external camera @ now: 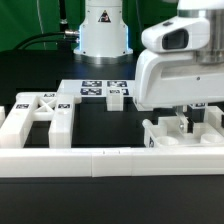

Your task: Assemble chair

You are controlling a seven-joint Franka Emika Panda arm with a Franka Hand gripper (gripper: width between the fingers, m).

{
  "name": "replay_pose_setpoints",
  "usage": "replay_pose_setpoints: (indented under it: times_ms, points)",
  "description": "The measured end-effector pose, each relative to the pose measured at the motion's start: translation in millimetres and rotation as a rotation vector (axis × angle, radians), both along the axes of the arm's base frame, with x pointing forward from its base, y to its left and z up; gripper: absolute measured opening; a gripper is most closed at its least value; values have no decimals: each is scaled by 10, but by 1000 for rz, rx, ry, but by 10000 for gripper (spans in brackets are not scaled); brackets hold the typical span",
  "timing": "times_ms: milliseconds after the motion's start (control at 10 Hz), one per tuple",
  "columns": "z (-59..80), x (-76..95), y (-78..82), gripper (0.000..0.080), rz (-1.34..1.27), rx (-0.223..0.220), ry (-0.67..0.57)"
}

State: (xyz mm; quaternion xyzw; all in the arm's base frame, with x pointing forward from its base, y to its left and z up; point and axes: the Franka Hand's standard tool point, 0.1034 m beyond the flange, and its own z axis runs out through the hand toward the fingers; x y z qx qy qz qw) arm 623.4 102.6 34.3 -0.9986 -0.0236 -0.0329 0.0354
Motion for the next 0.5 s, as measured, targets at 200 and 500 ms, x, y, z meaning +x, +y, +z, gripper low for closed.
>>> replay_pose_setpoints:
  times_ms: [200, 500]
  points:
    - [268, 67, -91, 572, -2, 12, -24]
    - [413, -260, -421, 645, 43, -4, -34]
